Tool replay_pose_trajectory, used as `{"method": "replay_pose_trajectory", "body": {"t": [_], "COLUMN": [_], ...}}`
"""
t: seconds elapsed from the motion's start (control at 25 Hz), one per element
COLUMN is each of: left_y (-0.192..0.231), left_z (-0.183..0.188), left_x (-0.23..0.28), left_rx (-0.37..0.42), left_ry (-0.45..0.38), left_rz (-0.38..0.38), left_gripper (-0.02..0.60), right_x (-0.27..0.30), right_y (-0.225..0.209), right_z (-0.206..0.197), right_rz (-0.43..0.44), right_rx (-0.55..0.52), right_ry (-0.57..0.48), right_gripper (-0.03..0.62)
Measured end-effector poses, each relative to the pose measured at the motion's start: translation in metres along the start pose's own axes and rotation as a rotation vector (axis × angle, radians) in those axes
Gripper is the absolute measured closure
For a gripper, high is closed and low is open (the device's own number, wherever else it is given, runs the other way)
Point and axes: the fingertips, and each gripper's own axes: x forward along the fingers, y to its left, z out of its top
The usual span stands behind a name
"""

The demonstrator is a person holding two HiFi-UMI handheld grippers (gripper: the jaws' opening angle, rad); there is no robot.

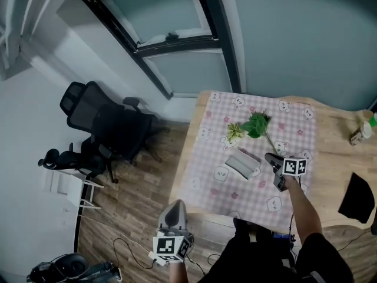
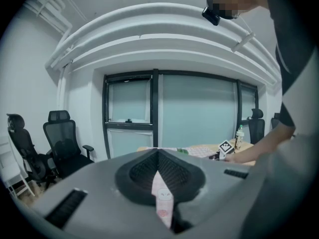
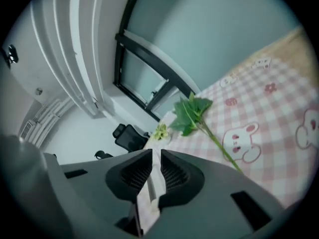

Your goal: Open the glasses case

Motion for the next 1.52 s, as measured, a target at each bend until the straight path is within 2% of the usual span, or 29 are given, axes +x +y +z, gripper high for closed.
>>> {"method": "replay_pose_trajectory", "body": {"t": [0.16, 0.24, 0.28, 0.36, 0.44, 0.52, 0.6, 0.76, 1.08, 1.28, 1.52], "left_y": [-0.008, -0.016, -0.021, -0.031, -0.038, -0.041, -0.042, -0.043, -0.053, -0.058, -0.058], "left_z": [0.016, 0.024, 0.027, 0.036, 0.045, 0.050, 0.056, 0.064, 0.068, 0.067, 0.068], "left_x": [0.006, 0.009, 0.010, 0.012, 0.011, 0.012, 0.011, 0.009, 0.013, 0.013, 0.013], "left_rx": [0.002, 0.007, 0.015, 0.014, 0.011, 0.035, 0.054, 0.018, 0.052, 0.052, 0.056], "left_ry": [-0.036, -0.061, -0.074, -0.093, -0.110, -0.133, -0.147, -0.137, -0.155, -0.154, -0.154], "left_rz": [-0.011, -0.024, -0.029, -0.029, -0.023, -0.017, -0.001, 0.039, 0.001, -0.008, -0.013], "left_gripper": [0.586, 0.586, 0.586, 0.586, 0.586, 0.586, 0.586, 0.586, 0.586, 0.586, 0.586], "right_x": [-0.066, -0.111, -0.134, -0.174, -0.207, -0.229, -0.238, -0.229, -0.241, -0.238, -0.238], "right_y": [0.077, 0.134, 0.160, 0.200, 0.226, 0.243, 0.250, 0.252, 0.259, 0.262, 0.263], "right_z": [0.069, 0.095, 0.104, 0.114, 0.117, 0.115, 0.109, 0.096, 0.098, 0.099, 0.099], "right_rz": [0.023, 0.031, 0.007, -0.113, -0.286, -0.411, -0.439, -0.382, -0.344, -0.325, -0.321], "right_rx": [-0.177, -0.324, -0.420, -0.641, -0.833, -0.924, -0.917, -0.881, -0.850, -0.872, -0.870], "right_ry": [-0.203, -0.304, -0.344, -0.407, -0.458, -0.508, -0.530, -0.491, -0.511, -0.466, -0.466], "right_gripper": [0.558, 0.566, 0.568, 0.569, 0.569, 0.569, 0.569, 0.576, 0.576, 0.577, 0.577]}}
